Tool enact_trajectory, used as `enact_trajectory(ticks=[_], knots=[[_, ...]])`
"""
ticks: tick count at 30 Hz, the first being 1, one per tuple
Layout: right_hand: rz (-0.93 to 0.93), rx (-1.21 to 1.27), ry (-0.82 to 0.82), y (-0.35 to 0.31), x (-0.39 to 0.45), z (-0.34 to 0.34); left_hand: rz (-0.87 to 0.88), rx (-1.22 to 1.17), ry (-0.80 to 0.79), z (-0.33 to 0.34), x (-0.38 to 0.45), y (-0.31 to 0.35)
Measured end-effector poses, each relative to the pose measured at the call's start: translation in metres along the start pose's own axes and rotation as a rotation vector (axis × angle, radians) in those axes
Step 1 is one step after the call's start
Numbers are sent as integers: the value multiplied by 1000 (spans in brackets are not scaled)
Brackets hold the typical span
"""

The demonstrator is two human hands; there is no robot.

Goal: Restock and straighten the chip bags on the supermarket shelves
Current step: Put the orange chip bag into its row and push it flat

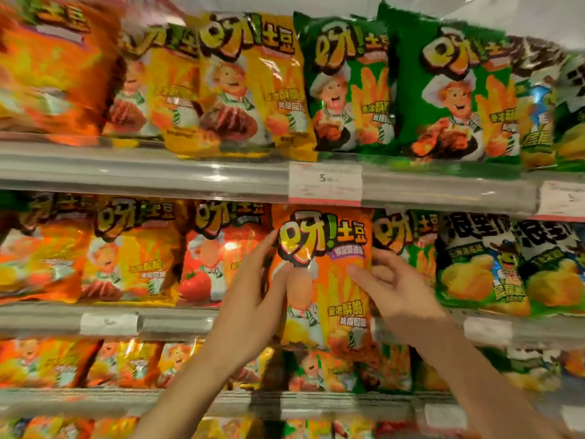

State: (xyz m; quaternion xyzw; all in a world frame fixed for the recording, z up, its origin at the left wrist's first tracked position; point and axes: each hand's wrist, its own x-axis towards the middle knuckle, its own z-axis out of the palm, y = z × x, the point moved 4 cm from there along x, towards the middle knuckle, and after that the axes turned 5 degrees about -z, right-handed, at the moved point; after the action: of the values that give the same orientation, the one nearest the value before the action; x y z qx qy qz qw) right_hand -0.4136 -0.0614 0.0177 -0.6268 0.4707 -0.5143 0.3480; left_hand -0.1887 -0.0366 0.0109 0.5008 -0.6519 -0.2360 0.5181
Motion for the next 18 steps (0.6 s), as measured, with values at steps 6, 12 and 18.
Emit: enact_trajectory(ticks=[6,12,18], knots=[[18,-122,0,-9,27,5,26,150,-57,-6,27,-1],[3,-263,68,-14,45,-1,295,522,-67,-7,19,-2],[14,-336,100,-14,48,5,406,767,-120,6,18,-3]])
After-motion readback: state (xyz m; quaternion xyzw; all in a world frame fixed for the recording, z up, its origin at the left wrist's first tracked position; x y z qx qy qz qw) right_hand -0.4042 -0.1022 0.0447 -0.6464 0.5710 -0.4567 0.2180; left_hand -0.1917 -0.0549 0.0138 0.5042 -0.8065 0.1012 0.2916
